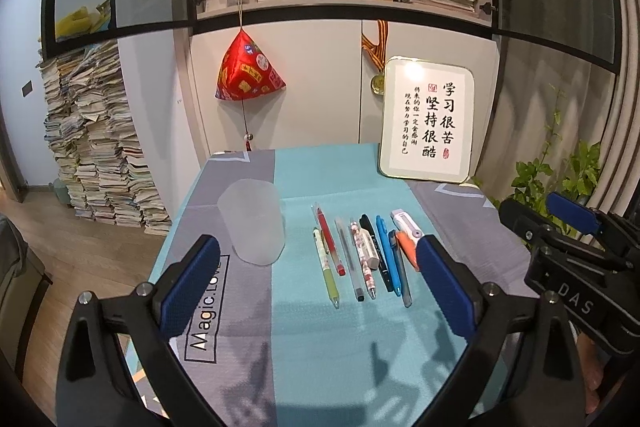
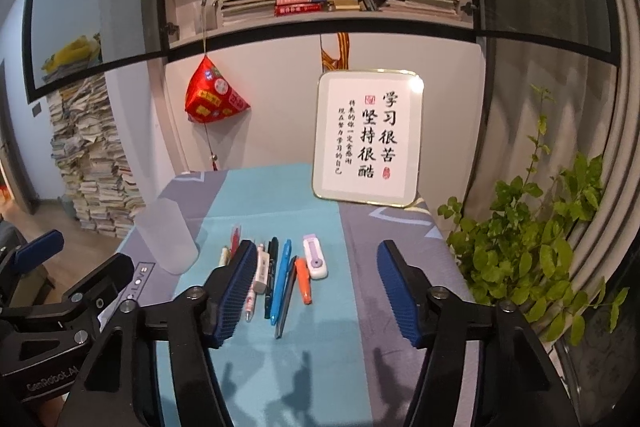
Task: Organize stationery
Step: 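Grasp the green-and-white pen with the left gripper while the right gripper grasps a dark pen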
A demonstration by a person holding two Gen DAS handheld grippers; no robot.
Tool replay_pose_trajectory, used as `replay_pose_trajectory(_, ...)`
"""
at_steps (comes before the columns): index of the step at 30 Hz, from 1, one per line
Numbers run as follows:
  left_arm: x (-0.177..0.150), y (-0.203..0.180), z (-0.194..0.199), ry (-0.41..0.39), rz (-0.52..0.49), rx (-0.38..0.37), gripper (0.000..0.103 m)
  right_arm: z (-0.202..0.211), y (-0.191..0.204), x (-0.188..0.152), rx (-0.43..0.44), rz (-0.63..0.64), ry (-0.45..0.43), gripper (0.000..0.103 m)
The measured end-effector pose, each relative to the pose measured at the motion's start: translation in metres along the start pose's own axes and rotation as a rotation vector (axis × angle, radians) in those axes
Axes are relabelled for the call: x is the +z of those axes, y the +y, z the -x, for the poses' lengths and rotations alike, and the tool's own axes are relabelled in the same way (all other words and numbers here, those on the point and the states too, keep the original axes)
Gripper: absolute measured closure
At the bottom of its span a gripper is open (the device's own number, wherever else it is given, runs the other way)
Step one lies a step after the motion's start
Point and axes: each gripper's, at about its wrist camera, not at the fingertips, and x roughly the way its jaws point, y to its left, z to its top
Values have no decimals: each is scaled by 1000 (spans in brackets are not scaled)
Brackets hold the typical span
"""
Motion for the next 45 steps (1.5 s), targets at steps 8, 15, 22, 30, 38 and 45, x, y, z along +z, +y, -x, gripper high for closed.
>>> replay_pose_trajectory(8,-18,9,-48,156,35,-36,34,-40,3,-16,66,1,162,82)
replay_pose_trajectory(15,-37,12,-94,308,70,-67,47,-85,3,-35,150,-42,320,85)
replay_pose_trajectory(22,-44,14,-127,371,66,-64,50,-121,8,-43,184,-55,408,85)
replay_pose_trajectory(30,-50,21,-158,433,75,-80,63,-158,14,-51,207,-55,492,85)
replay_pose_trajectory(38,-43,13,-169,429,49,-99,63,-171,15,-50,159,-23,486,85)
replay_pose_trajectory(45,-42,0,-180,438,16,-80,67,-177,25,-50,109,28,491,85)
